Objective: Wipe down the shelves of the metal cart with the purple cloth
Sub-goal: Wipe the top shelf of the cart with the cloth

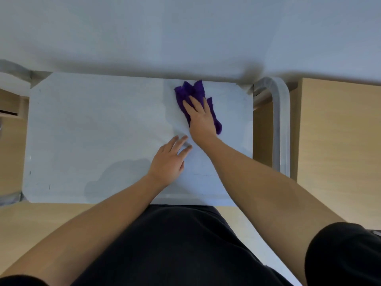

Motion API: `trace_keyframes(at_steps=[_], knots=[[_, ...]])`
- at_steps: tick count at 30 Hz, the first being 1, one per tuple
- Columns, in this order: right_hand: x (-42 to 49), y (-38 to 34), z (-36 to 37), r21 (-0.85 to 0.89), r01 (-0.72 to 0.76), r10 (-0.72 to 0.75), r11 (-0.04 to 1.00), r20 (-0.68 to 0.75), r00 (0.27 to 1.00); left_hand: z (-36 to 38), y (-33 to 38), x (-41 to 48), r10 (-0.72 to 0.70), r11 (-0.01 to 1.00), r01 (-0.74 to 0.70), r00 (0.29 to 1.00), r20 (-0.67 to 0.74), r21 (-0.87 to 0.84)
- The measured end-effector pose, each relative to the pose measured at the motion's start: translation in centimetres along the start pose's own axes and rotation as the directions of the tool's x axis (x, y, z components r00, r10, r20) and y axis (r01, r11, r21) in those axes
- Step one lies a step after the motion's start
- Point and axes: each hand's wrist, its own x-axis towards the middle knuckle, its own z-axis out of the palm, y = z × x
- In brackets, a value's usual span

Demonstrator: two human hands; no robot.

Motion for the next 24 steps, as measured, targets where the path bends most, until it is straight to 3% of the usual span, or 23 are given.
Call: trace_keyframes(at_steps=[3,8,10,12,16,19,22,24], knots=[[-0.4,2.8,-1.0,0.053,0.008,-0.004,0.999,-0.074,0.997,-0.1,0.2,-0.1,-0.004,1.000,0.004,1.000,-0.001,-0.008],[-2.3,7.0,-2.0,0.119,-0.281,0.300,0.952,-0.202,0.932,-0.6,-0.7,-0.8,-0.030,1.000,0.030,0.999,0.023,-0.002],[-2.5,5.5,-1.2,0.052,-0.356,0.358,0.933,-0.221,0.907,-0.6,-1.3,-1.4,-0.027,1.000,0.027,0.999,0.019,0.004],[-2.4,2.2,-0.1,-0.060,-0.308,0.288,0.950,-0.221,0.932,-0.5,-1.8,-2.0,-0.023,1.000,0.023,1.000,0.018,0.005],[-3.0,-5.1,2.8,0.017,0.001,0.000,1.000,-0.057,0.998,-0.7,-3.3,-3.1,0.004,0.999,-0.005,1.000,0.019,0.034],[-3.3,-5.5,2.6,0.076,0.062,-0.059,0.995,-0.040,0.997,-1.2,-5.5,-4.0,0.020,0.999,-0.022,0.999,0.031,0.042],[-3.0,-2.9,1.5,0.073,-0.054,0.067,0.996,-0.184,0.981,-2.2,-8.6,-5.0,-0.066,0.998,0.066,0.998,-0.016,0.004],[-3.3,-1.3,1.1,0.116,-0.262,0.282,0.958,-0.233,0.930,-2.8,-10.8,-5.9,-0.137,0.990,0.138,0.990,-0.042,0.016]])
